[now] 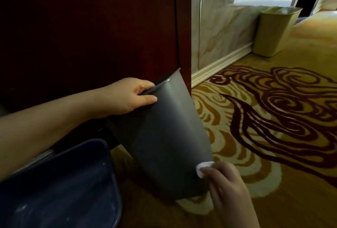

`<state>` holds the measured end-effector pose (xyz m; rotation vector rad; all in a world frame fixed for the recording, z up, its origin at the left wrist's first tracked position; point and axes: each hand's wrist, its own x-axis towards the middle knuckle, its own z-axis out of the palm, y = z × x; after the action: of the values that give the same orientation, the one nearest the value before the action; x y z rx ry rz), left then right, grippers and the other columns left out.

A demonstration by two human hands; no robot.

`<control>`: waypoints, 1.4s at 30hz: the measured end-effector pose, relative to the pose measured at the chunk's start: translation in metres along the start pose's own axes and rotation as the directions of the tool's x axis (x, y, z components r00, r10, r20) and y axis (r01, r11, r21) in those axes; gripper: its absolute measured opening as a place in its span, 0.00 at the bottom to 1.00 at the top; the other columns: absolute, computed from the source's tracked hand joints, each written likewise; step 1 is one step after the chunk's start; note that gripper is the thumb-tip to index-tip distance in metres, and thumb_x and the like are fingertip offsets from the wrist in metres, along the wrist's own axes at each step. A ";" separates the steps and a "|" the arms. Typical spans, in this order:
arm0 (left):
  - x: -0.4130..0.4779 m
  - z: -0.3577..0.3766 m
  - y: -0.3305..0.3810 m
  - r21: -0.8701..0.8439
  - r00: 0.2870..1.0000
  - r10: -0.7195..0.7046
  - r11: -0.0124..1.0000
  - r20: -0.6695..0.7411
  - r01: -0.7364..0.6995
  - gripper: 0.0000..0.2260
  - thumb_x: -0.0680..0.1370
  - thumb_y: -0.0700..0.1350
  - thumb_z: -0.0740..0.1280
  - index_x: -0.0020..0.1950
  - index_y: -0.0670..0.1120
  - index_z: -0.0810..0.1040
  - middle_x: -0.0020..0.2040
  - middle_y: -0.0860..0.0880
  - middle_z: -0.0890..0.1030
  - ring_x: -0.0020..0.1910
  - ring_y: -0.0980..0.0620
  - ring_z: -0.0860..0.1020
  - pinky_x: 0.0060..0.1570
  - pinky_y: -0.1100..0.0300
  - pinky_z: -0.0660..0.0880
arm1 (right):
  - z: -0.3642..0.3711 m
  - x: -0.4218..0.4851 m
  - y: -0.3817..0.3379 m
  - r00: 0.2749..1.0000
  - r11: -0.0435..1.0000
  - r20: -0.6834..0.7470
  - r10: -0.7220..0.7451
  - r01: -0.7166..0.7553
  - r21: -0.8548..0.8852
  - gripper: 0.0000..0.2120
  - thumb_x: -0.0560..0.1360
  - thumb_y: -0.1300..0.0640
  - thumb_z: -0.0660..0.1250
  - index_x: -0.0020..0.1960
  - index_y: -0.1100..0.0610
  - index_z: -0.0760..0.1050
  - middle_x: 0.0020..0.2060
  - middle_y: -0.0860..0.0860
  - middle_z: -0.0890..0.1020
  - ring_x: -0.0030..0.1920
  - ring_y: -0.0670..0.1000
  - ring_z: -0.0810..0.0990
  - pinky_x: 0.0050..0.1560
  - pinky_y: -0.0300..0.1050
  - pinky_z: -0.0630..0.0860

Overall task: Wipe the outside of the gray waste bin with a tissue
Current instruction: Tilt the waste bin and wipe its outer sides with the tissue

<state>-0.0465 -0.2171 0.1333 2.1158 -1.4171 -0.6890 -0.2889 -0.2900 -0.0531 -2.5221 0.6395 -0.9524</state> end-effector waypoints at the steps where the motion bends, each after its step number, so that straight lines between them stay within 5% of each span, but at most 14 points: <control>1: -0.001 -0.003 -0.001 0.048 0.999 0.034 0.998 0.013 -0.035 0.07 0.78 0.46 0.62 0.52 0.54 0.78 0.48 0.53 0.83 0.46 0.60 0.82 0.44 0.64 0.78 | 0.000 -0.001 0.004 0.997 0.997 -0.041 0.071 -0.069 0.034 0.17 0.60 0.70 0.76 0.45 0.56 0.80 0.40 0.50 0.77 0.41 0.48 0.77 0.42 0.37 0.75; 5: -0.003 -0.007 -0.012 0.172 0.988 0.119 0.976 0.095 -0.134 0.06 0.77 0.44 0.62 0.50 0.52 0.78 0.46 0.53 0.82 0.46 0.61 0.80 0.44 0.64 0.77 | 0.010 0.012 0.005 0.977 0.978 -0.112 0.182 -0.169 0.122 0.14 0.67 0.65 0.71 0.49 0.51 0.77 0.44 0.44 0.74 0.43 0.42 0.75 0.42 0.31 0.72; 8: -0.003 -0.001 -0.021 0.181 0.979 0.145 0.969 0.145 -0.170 0.07 0.77 0.42 0.63 0.45 0.54 0.77 0.41 0.56 0.81 0.43 0.62 0.79 0.42 0.66 0.73 | 0.035 0.010 -0.004 0.997 0.994 0.056 0.046 -0.051 0.091 0.13 0.67 0.61 0.73 0.49 0.51 0.77 0.47 0.46 0.78 0.45 0.42 0.77 0.44 0.34 0.75; 11: -0.002 -0.002 -0.023 0.162 0.970 0.144 0.971 0.198 -0.177 0.09 0.77 0.43 0.62 0.44 0.57 0.76 0.43 0.64 0.81 0.43 0.65 0.79 0.40 0.72 0.72 | 0.065 -0.011 -0.008 0.940 0.981 0.281 -0.192 0.191 0.033 0.12 0.61 0.54 0.77 0.42 0.49 0.79 0.41 0.46 0.81 0.39 0.43 0.79 0.40 0.33 0.75; 16: 0.002 -0.014 -0.026 0.206 0.959 0.092 0.967 0.267 -0.150 0.07 0.77 0.44 0.62 0.48 0.56 0.77 0.46 0.58 0.81 0.47 0.64 0.78 0.45 0.72 0.73 | 0.082 -0.033 0.004 0.893 0.977 0.415 -0.176 0.210 -0.038 0.13 0.54 0.47 0.80 0.33 0.45 0.78 0.35 0.42 0.80 0.34 0.38 0.78 0.36 0.27 0.73; 19: 0.003 -0.023 -0.030 0.241 0.968 0.061 0.963 0.244 -0.121 0.08 0.77 0.44 0.62 0.51 0.55 0.77 0.49 0.56 0.81 0.49 0.66 0.78 0.46 0.72 0.74 | 0.075 -0.035 0.011 0.936 0.995 0.341 -0.089 0.072 0.062 0.14 0.55 0.55 0.81 0.36 0.50 0.79 0.36 0.46 0.80 0.35 0.41 0.79 0.36 0.29 0.74; 23: 0.002 -0.031 -0.037 0.264 0.976 0.024 0.961 0.218 -0.083 0.09 0.76 0.45 0.63 0.54 0.53 0.77 0.52 0.54 0.82 0.50 0.64 0.79 0.54 0.61 0.76 | 0.054 -0.013 -0.001 0.987 0.954 0.153 0.054 -0.096 0.284 0.06 0.72 0.60 0.67 0.47 0.52 0.76 0.47 0.46 0.75 0.46 0.41 0.76 0.43 0.35 0.75; 29: 0.007 -0.029 -0.037 0.237 0.972 0.034 0.967 0.234 -0.091 0.08 0.77 0.45 0.63 0.54 0.52 0.78 0.51 0.54 0.82 0.49 0.63 0.79 0.50 0.66 0.76 | 0.024 0.100 -0.056 0.978 0.914 -0.177 -0.110 0.170 0.368 0.06 0.75 0.58 0.62 0.52 0.53 0.72 0.48 0.44 0.70 0.44 0.41 0.71 0.44 0.34 0.72; 33: 0.008 -0.029 -0.043 0.187 0.964 0.044 0.978 0.261 -0.095 0.07 0.77 0.44 0.63 0.51 0.53 0.78 0.47 0.54 0.82 0.47 0.62 0.80 0.48 0.69 0.75 | 0.028 0.143 -0.074 0.974 0.895 -0.185 -0.129 0.194 0.401 0.06 0.74 0.64 0.64 0.51 0.59 0.74 0.49 0.50 0.72 0.48 0.46 0.72 0.47 0.34 0.71; 37: 0.006 -0.035 -0.053 0.161 0.968 0.037 0.984 0.250 -0.079 0.10 0.72 0.51 0.63 0.51 0.56 0.77 0.50 0.56 0.82 0.50 0.65 0.79 0.48 0.71 0.75 | 0.043 0.127 -0.066 0.959 0.932 -0.066 -0.275 0.283 0.225 0.08 0.73 0.60 0.62 0.51 0.55 0.72 0.51 0.51 0.72 0.51 0.47 0.70 0.49 0.36 0.70; 42: 0.005 -0.042 -0.060 0.242 0.964 0.034 0.965 0.265 -0.101 0.09 0.75 0.47 0.63 0.54 0.55 0.77 0.52 0.55 0.81 0.51 0.64 0.78 0.52 0.67 0.74 | 0.074 0.043 -0.023 0.859 0.907 0.310 -0.407 0.421 0.023 0.10 0.71 0.56 0.63 0.53 0.50 0.70 0.52 0.49 0.74 0.52 0.48 0.74 0.52 0.42 0.74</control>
<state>0.0237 -0.1965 0.1253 2.2177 -1.7960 -0.8181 -0.2029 -0.2805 -0.0718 -2.8281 0.0165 -0.6448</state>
